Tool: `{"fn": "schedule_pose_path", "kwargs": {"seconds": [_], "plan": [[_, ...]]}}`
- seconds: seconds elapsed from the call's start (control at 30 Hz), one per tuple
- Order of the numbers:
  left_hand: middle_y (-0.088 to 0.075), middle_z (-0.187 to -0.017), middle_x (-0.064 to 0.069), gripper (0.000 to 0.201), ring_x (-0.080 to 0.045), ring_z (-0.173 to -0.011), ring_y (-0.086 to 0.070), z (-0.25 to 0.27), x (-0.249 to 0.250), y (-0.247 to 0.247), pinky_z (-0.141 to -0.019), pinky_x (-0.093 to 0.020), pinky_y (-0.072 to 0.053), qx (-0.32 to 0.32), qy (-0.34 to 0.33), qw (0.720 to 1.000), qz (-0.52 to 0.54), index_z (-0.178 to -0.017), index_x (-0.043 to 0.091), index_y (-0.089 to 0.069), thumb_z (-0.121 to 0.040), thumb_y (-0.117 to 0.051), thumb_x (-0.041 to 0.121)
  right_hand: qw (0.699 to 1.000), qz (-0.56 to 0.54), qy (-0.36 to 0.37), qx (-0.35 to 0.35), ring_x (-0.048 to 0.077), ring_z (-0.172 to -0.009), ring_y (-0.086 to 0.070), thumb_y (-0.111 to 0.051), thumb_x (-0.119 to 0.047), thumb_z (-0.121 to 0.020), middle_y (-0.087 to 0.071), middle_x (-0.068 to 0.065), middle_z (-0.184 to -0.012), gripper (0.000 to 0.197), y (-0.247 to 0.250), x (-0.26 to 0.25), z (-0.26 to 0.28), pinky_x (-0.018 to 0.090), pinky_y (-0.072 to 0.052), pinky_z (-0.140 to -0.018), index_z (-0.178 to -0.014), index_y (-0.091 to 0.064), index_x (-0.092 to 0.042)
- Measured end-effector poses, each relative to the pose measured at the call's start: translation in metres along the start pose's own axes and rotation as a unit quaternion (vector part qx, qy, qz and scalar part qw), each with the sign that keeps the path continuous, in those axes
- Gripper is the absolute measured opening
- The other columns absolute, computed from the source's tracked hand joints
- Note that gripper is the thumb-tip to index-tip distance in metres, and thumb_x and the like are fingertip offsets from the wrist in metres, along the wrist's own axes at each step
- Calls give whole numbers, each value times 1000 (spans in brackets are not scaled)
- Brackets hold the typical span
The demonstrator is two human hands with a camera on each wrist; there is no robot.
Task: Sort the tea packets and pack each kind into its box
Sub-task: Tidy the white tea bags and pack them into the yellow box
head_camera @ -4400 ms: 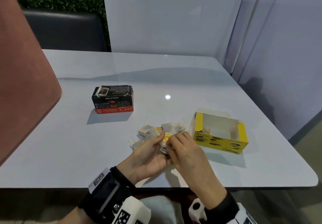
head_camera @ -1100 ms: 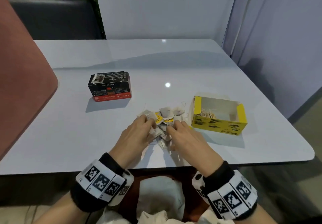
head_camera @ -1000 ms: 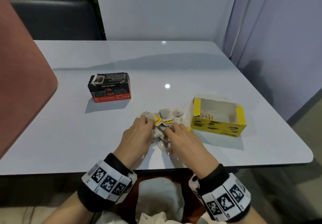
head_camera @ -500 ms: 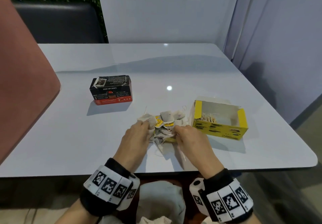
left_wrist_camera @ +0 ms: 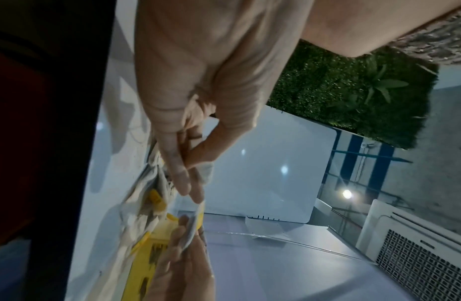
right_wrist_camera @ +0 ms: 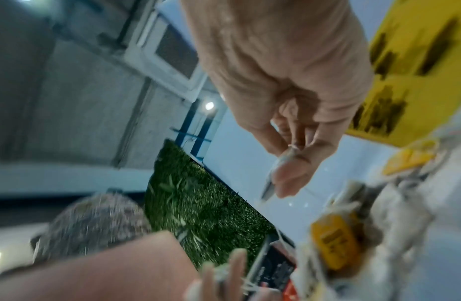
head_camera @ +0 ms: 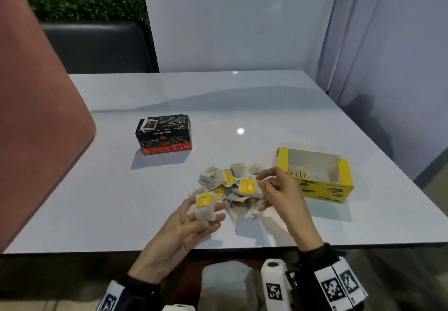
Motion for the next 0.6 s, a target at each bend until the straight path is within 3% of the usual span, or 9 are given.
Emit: {"fn": "schedule_pose_path", "kwargs": {"seconds": [0.07, 0.1, 0.17, 0.23, 0.3, 0.4, 0.5, 0.6], "plan": [[-66, -117, -16, 58, -23, -101, -67, -2, -2, -4, -75, -24, -56, -10, 6, 1000, 13, -130, 13, -46, -82, -48, -18, 983, -168, -67, -29, 30, -61, -68, -49, 3, -91, -66, 22, -82, 11, -6, 6, 6, 32, -55, -50, -98, -57, 1], [-65, -118, -16, 59, -23, -103, -66, -3, -1, -5, -77, -24, -56, -13, 6, 1000, 24, -131, 13, -47, -79, -52, -17, 960, -257, -103, -45, 27, -63, -69, -48, 4, -91, -67, 21, -83, 13, -9, 8, 8, 28, -55, -53, -101, -58, 2], [-62, -123, -18, 62, -27, -111, -62, -4, 1, -5, -86, -29, -55, -28, 14, 998, 51, -126, 7, -54, -67, -70, 0, 897, -406, -165, -63, 24, -68, -70, -51, 2, -88, -70, 17, -83, 16, -16, 10, 12, 25, -57, -57, -100, -60, 5], [-60, -124, -22, 72, -32, -116, -58, -5, 1, -5, -96, -36, -49, -36, 39, 993, 102, -120, -1, -58, -55, -80, 19, 853, -479, -196, -67, 23, -68, -71, -58, -3, -78, -71, 16, -81, 22, -21, 10, 14, 24, -57, -57, -97, -62, 7], [-60, -122, -26, 65, -34, -115, -58, -10, 2, 0, -97, -38, -46, -13, 49, 991, 125, -118, -8, -56, -63, -70, 25, 842, -493, -212, -59, 22, -66, -70, -67, -3, -65, -70, 15, -78, 32, -23, 13, 13, 23, -57, -55, -95, -62, 6], [-64, -114, -26, 43, -34, -109, -62, -15, 10, 5, -93, -35, -50, 36, 28, 998, 48, -113, -9, -57, -84, -50, 22, 826, -506, -241, -61, 24, -66, -68, -77, -3, -46, -69, 15, -76, 38, -28, 18, 13, 26, -58, -57, -83, -69, 2], [-69, -103, -24, 37, -28, -92, -69, -14, 18, -1, -78, -27, -56, 49, 19, 997, -50, -105, -9, -62, -94, -40, 18, 847, -457, -263, -70, 16, -69, -59, -72, -8, -57, -65, 7, -78, 35, -33, 18, 13, 18, -53, -54, -92, -67, -5], [-71, -91, -25, 34, -22, -73, -68, -5, 11, -12, -62, -21, -56, 4, 71, 986, -153, -95, -7, -67, -95, -43, 17, 843, -468, -257, -71, 13, -63, -63, -69, -4, -59, -67, 6, -76, 36, -37, 16, 11, 18, -54, -53, -94, -63, 1]]}}
Point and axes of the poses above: each hand's wrist, its own z-axis away from the middle knuckle, its own y-axis out of the back of the hand, x = y × z, the point moved 9 cm from there along -z, towards the middle knuckle
